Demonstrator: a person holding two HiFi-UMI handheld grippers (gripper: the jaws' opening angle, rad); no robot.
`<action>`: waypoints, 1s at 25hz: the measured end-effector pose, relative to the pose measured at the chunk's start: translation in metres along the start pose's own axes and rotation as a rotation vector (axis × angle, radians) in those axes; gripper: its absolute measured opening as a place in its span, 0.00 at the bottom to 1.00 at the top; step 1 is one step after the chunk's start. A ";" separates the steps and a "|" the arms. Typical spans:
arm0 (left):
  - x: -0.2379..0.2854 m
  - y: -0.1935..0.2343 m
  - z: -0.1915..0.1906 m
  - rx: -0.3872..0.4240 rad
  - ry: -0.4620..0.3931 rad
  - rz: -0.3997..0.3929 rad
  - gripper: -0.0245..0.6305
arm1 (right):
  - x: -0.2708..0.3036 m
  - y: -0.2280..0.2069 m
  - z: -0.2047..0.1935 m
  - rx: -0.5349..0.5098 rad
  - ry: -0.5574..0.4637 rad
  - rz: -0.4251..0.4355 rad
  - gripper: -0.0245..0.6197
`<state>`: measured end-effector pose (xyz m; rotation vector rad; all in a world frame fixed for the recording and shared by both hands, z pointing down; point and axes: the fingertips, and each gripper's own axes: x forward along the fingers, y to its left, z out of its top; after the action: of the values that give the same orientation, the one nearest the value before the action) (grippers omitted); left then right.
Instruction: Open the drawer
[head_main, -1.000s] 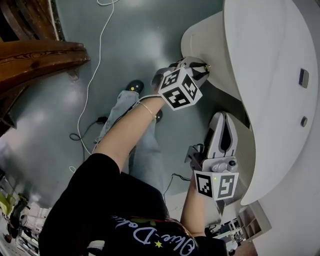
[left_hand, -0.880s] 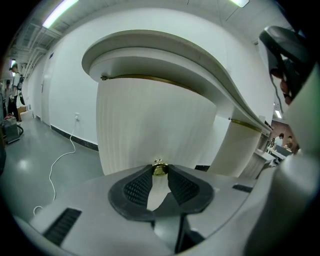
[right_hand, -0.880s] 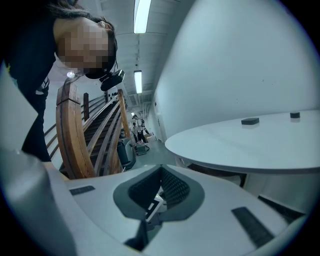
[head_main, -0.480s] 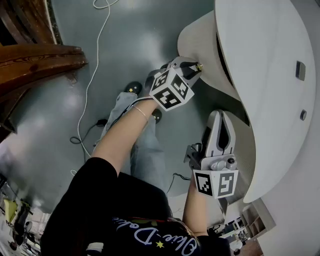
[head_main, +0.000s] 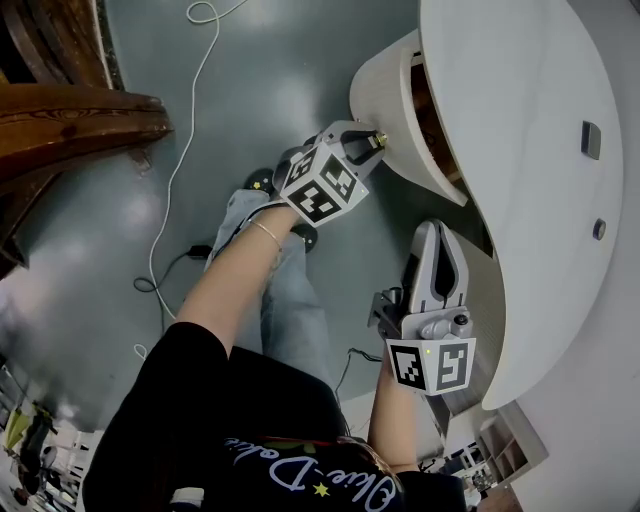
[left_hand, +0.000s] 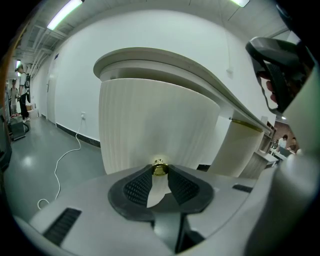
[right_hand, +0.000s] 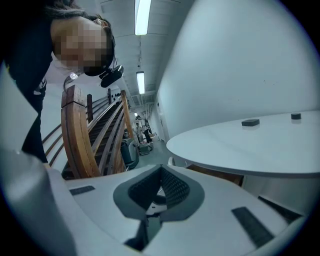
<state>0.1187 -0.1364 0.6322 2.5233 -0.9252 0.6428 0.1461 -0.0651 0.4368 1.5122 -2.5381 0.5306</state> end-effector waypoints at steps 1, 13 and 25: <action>-0.002 0.000 -0.001 0.000 0.001 0.002 0.19 | -0.001 0.000 0.000 -0.001 0.001 0.005 0.03; -0.018 -0.002 -0.011 -0.005 -0.009 0.015 0.19 | -0.006 -0.006 -0.011 0.002 0.006 -0.006 0.03; -0.031 -0.003 -0.021 0.025 0.007 -0.028 0.19 | -0.005 0.001 -0.017 0.078 -0.028 -0.115 0.03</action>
<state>0.0936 -0.1083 0.6322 2.5493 -0.8826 0.6584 0.1468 -0.0541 0.4512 1.6912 -2.4592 0.6030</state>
